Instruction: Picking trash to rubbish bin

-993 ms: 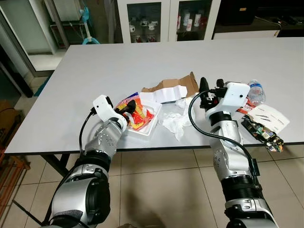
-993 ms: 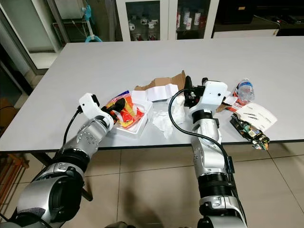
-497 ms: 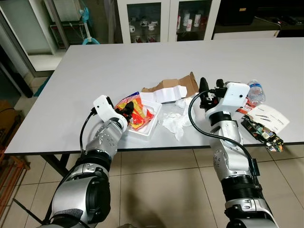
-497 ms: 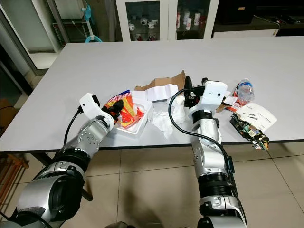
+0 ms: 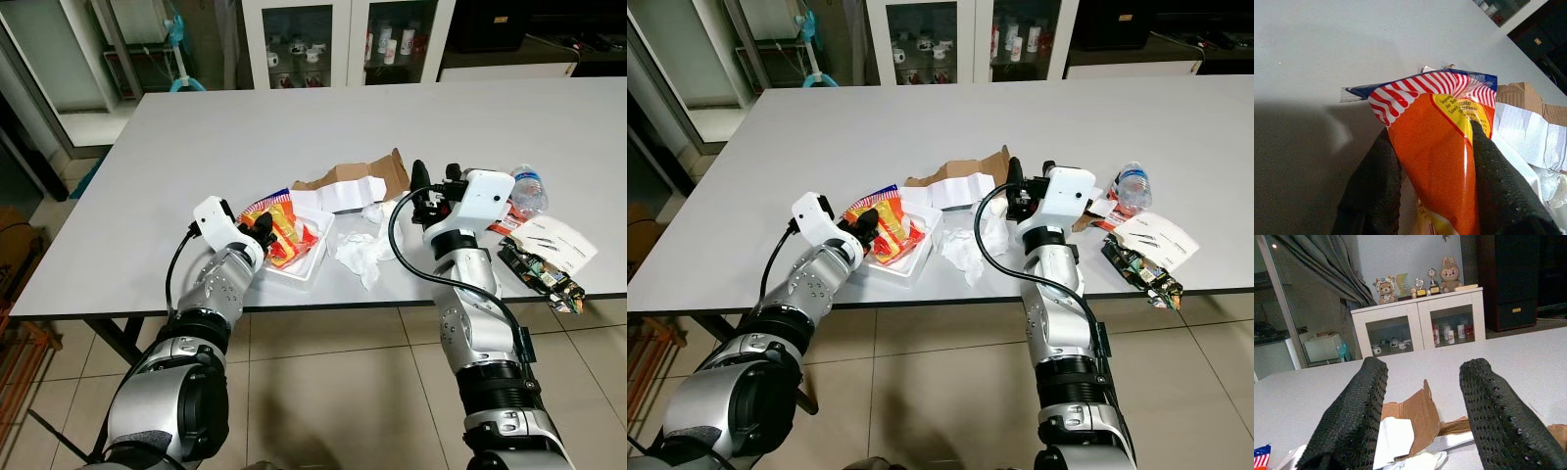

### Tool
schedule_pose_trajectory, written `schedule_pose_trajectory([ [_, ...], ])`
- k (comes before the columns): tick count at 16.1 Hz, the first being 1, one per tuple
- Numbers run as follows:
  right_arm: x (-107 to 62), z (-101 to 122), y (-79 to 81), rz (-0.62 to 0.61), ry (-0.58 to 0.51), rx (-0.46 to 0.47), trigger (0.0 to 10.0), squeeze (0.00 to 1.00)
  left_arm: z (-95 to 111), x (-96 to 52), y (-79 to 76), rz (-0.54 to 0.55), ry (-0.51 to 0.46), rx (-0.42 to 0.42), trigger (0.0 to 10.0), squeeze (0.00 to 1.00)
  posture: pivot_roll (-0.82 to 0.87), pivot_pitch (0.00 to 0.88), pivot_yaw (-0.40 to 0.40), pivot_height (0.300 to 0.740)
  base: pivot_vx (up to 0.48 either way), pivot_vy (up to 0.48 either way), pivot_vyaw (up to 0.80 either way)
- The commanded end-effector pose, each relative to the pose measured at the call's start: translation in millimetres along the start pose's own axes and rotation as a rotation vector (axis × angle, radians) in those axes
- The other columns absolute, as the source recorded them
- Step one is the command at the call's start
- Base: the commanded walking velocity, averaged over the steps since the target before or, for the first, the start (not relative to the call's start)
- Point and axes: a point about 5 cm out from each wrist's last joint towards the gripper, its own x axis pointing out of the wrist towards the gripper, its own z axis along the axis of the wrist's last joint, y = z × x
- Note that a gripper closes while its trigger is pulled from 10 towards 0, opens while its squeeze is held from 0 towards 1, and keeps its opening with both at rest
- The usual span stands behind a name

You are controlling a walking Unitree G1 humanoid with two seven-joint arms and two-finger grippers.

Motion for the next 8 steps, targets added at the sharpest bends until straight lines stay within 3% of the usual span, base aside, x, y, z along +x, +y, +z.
schedule_pose_trajectory([
  [1, 2.0, 0.6, 3.9, 0.020, 0.007, -0.006, 10.0, 0.00, -4.5, 0.0, 1.0, 0.009, 0.018, 0.005, 0.0, 0.00, -0.03, 0.012, 0.057, 0.740, 0.000, 0.000, 0.00],
  [8, 1.8, -0.5, 4.3, 0.024, 0.016, -0.006, 10.0, 0.00, -0.7, 0.3, -4.9, -0.031, -0.011, 0.002, 0.0, 0.00, -0.03, 0.010, 0.058, 0.740, 0.000, 0.000, 0.00],
])
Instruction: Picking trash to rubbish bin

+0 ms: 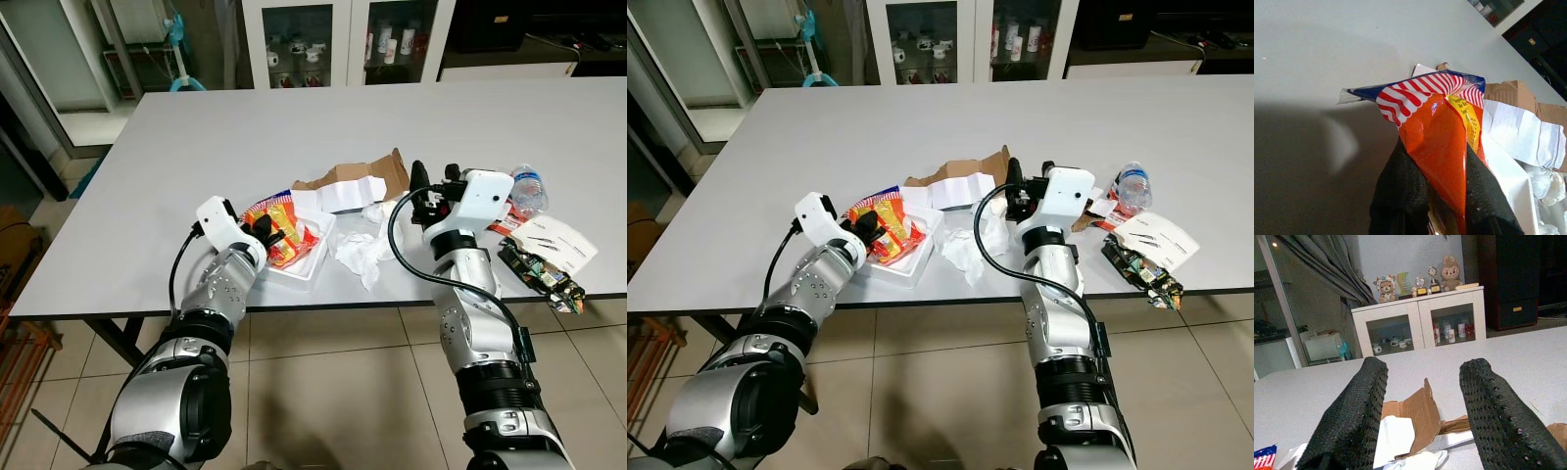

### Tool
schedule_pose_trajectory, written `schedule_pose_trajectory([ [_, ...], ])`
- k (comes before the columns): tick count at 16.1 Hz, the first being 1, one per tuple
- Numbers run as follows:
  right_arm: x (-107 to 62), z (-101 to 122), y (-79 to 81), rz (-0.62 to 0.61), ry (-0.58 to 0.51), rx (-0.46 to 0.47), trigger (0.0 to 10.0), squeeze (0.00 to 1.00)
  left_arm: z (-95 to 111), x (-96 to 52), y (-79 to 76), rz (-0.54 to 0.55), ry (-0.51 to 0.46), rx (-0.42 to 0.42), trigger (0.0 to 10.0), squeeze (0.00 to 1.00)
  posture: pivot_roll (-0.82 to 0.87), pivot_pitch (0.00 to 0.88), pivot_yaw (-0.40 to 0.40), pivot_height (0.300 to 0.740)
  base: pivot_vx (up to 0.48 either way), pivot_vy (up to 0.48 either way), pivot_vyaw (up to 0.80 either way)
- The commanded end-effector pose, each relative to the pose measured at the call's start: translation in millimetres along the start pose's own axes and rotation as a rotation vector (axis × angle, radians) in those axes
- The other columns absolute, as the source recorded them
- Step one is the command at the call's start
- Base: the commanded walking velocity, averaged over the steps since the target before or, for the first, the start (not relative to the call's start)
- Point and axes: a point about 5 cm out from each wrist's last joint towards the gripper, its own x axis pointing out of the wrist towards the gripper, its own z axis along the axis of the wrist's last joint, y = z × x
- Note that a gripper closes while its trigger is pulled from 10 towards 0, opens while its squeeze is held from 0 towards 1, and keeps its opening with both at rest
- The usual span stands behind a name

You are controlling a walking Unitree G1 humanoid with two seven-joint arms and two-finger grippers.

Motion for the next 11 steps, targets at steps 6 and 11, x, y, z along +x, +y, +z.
schedule_pose_trajectory([
  [6, 1.6, -2, 4.7, 0.026, 0.017, -0.006, 10.0, 0.00, 4, 0.3, -5.1, -0.046, -0.025, -0.012, 0.0, 0.00, -0.03, 0.003, 0.059, 0.740, 0.000, 0.000, 0.00],
  [11, 0.6, -3, 5.1, 0.027, 0.020, -0.006, 10.0, 0.00, 15, -0.8, -26.1, -0.190, -0.120, 0.098, 2.9, 0.00, -0.03, 0.000, 0.063, 0.740, 0.000, 0.000, 0.00],
])
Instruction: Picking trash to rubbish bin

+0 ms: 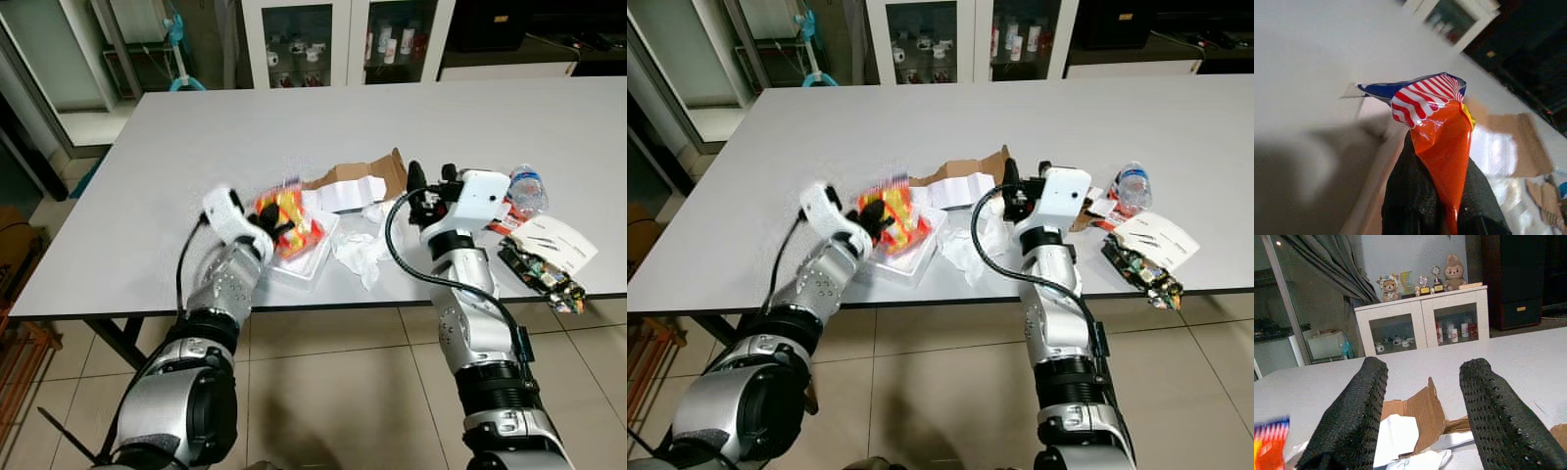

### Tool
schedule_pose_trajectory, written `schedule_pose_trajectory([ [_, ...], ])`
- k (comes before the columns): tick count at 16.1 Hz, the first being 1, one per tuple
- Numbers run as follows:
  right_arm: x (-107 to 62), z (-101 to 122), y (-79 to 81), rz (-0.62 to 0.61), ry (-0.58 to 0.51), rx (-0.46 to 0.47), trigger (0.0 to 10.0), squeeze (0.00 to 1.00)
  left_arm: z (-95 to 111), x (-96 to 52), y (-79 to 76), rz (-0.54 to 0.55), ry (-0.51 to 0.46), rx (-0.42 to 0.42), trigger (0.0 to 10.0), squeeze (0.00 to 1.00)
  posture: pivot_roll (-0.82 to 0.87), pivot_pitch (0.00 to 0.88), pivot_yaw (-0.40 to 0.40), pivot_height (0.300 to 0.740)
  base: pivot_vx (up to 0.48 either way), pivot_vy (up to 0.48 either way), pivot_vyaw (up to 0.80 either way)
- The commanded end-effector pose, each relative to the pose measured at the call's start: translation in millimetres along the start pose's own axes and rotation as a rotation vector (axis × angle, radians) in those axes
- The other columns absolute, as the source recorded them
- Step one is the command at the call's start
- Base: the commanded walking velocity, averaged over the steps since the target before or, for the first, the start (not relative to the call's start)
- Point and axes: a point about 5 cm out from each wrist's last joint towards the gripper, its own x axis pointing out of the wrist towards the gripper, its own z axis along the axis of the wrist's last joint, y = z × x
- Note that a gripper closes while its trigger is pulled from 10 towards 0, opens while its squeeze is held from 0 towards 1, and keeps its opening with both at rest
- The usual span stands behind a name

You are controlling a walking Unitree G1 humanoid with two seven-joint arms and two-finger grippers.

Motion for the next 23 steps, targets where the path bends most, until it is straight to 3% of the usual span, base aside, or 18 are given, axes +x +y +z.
schedule_pose_trajectory([
  [1, 0.3, -2, 2.4, 0.014, 0.018, -0.003, 10.0, 0.00, 14, 0.9, -15.0, -0.097, -0.081, 0.088, 0.0, 0.00, -0.03, 0.000, 0.063, 0.740, 0.000, 0.000, 0.00],
  [3, 0.3, -2, 2.5, 0.014, 0.018, -0.002, 10.0, 0.00, 21, 0.9, -24.2, -0.152, -0.117, 0.112, 0.0, 0.00, -0.03, 0.000, 0.061, 0.740, 0.000, 0.000, 0.00],
  [7, 1.1, -2, 2.7, 0.017, 0.017, -0.001, 10.0, 0.00, 56, 1.3, -48.1, -0.206, -0.265, 0.160, 0.0, 0.00, -0.03, 0.000, 0.058, 0.740, 0.000, 0.000, 0.00],
  [8, 1.1, -2, 2.7, 0.016, 0.017, -0.001, 10.0, 0.00, 62, -0.6, -48.9, -0.185, -0.298, 0.236, 10.0, 0.00, -0.02, 0.000, 0.057, 0.740, 0.000, 0.000, 0.00],
  [12, 0.7, -2, 7.9, 0.038, 0.016, 0.017, 10.0, 0.00, 45, -10.3, -19.8, -0.059, -0.254, 0.363, 10.0, 0.00, -0.02, 0.000, 0.059, 0.740, 0.000, 0.000, 0.00],
  [13, 0.2, -3, 12.4, 0.058, 0.020, 0.014, 10.0, 0.00, 40, -14.6, -15.9, -0.039, -0.251, 0.437, 10.0, 0.00, -0.02, 0.000, 0.058, 0.740, 0.000, 0.000, 0.00],
  [15, 0.3, -3, 14.9, 0.058, 0.019, 0.021, 10.0, 0.00, 23, -21.9, -6.7, 0.012, -0.210, 0.671, 10.0, 0.00, -0.01, 0.003, 0.055, 0.740, 0.000, 0.000, 0.00],
  [23, 0.7, -4, 14.3, 0.066, 0.032, -0.011, 10.0, 0.00, 37, -25.5, -18.3, 0.036, -0.327, 0.682, 10.0, 0.00, -0.01, 0.003, 0.055, 0.740, 0.000, -0.200, 0.00],
])
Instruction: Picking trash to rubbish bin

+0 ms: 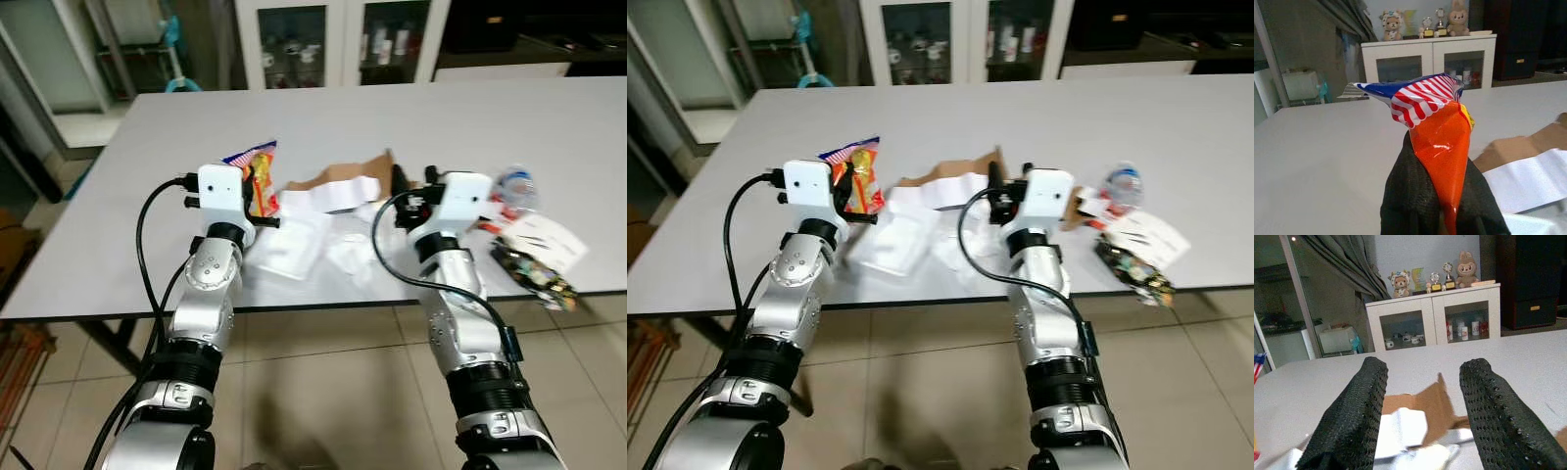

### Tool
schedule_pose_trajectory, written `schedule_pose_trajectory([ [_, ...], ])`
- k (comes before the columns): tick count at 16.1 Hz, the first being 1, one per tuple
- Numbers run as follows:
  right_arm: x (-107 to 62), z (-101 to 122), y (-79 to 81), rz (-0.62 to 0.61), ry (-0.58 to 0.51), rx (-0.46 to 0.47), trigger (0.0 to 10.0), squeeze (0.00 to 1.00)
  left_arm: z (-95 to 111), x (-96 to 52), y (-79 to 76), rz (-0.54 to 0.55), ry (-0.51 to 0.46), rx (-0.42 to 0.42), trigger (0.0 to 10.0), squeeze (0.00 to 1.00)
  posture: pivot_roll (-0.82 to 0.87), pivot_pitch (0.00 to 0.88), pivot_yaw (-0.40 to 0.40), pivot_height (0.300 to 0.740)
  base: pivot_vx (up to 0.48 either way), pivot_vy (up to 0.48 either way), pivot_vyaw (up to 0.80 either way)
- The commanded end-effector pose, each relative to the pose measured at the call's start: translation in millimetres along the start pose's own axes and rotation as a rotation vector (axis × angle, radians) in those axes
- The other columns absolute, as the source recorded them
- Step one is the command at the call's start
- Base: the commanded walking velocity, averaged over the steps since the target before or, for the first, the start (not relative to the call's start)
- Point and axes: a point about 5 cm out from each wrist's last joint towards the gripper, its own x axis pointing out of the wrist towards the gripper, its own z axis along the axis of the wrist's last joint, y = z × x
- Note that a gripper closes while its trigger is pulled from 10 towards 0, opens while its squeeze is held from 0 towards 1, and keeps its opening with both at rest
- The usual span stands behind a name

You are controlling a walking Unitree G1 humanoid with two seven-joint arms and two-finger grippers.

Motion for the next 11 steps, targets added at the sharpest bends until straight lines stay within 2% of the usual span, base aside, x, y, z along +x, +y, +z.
schedule_pose_trajectory([
  [1, 1.3, 0.7, -1.3, 0.005, 0.008, -0.016, 10.0, 0.00, 12.9, 4.6, -3.5, 0.000, -0.048, 0.000, 10.0, 0.00, -0.01, 0.004, 0.055, 0.740, 0.000, -0.322, 0.00],
  [2, 1.4, 0.6, -1.0, 0.008, 0.009, -0.023, 10.0, 0.00, 14.5, 4.9, -4.8, -0.001, -0.053, -0.001, 10.0, 0.00, -0.01, 0.004, 0.054, 0.740, 0.000, -0.386, 0.00],
  [6, 1.6, 0.1, -0.5, 0.011, 0.015, -0.033, 10.0, 0.00, 16.1, 5.0, -6.7, 0.001, -0.062, 0.009, 10.0, 0.00, -0.01, 0.005, 0.054, 0.740, 0.000, -0.459, 0.45],
  [11, 1.7, -0.8, -1.5, 0.008, 0.023, -0.023, 10.0, 0.00, 15.7, 5.2, -5.7, 0.006, -0.056, 0.004, 10.0, 0.00, -0.01, 0.003, 0.054, 0.740, 0.000, -0.480, 0.00],
])
